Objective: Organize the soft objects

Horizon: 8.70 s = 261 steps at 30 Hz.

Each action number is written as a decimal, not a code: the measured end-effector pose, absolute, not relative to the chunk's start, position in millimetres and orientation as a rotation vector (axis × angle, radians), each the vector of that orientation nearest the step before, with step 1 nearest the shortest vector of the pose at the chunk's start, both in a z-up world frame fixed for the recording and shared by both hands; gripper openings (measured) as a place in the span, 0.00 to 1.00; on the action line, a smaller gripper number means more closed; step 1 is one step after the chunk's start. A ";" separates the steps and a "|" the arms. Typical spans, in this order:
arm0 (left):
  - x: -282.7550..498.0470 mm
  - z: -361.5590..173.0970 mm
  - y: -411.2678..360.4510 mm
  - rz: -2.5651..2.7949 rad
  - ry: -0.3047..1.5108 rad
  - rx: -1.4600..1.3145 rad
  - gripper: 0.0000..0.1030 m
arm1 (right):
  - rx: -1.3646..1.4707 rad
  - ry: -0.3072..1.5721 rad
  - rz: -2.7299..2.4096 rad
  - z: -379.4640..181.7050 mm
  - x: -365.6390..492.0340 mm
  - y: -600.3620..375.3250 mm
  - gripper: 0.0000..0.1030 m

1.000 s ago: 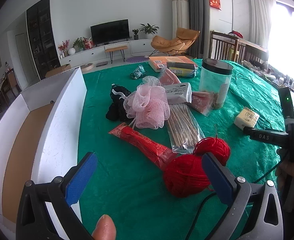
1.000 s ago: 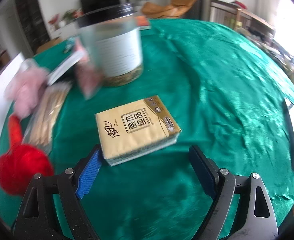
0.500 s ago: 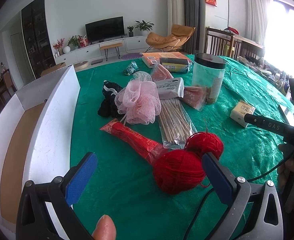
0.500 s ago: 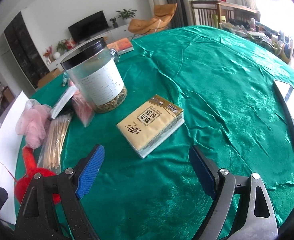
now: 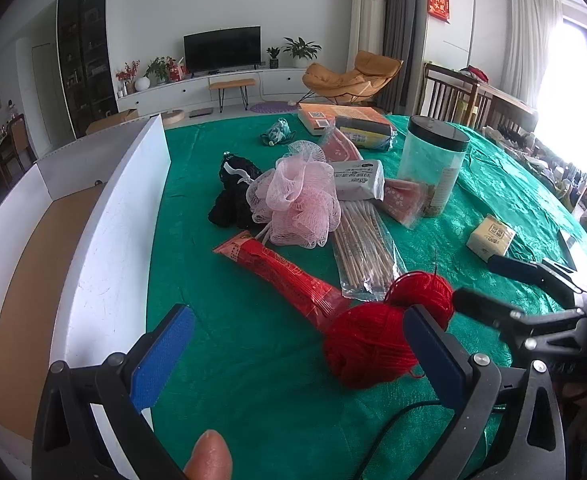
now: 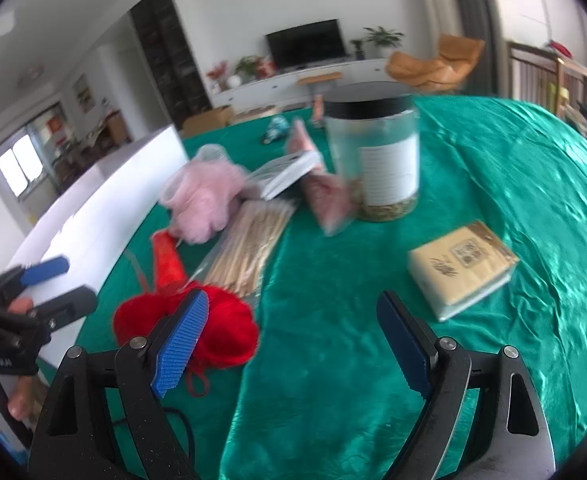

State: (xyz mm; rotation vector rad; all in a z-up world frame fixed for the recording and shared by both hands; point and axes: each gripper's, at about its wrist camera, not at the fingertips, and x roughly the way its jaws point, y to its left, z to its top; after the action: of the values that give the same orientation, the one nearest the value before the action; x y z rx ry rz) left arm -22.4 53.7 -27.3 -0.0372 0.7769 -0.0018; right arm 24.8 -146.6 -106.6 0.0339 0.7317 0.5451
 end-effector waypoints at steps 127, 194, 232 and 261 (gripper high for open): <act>-57.3 9.3 137.5 -0.037 0.706 -0.130 0.97 | -0.154 0.861 0.589 -94.8 45.9 -40.6 0.77; -4.5 -81.8 66.0 -0.070 0.951 -0.062 0.97 | -0.080 0.891 0.190 -151.2 65.3 -153.0 0.86; -0.4 -81.3 68.6 -0.061 0.955 -0.068 0.97 | -0.080 0.891 0.190 -151.7 65.6 -153.5 0.86; 77.8 -93.8 85.3 0.015 0.971 -0.138 0.18 | -0.080 0.891 0.191 -151.5 65.7 -153.9 0.86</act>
State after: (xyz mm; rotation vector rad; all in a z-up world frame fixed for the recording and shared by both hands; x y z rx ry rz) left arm 77.8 85.3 -93.8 -0.1380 0.9715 0.0149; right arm 65.7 -153.9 -151.5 -0.0802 0.8911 0.1911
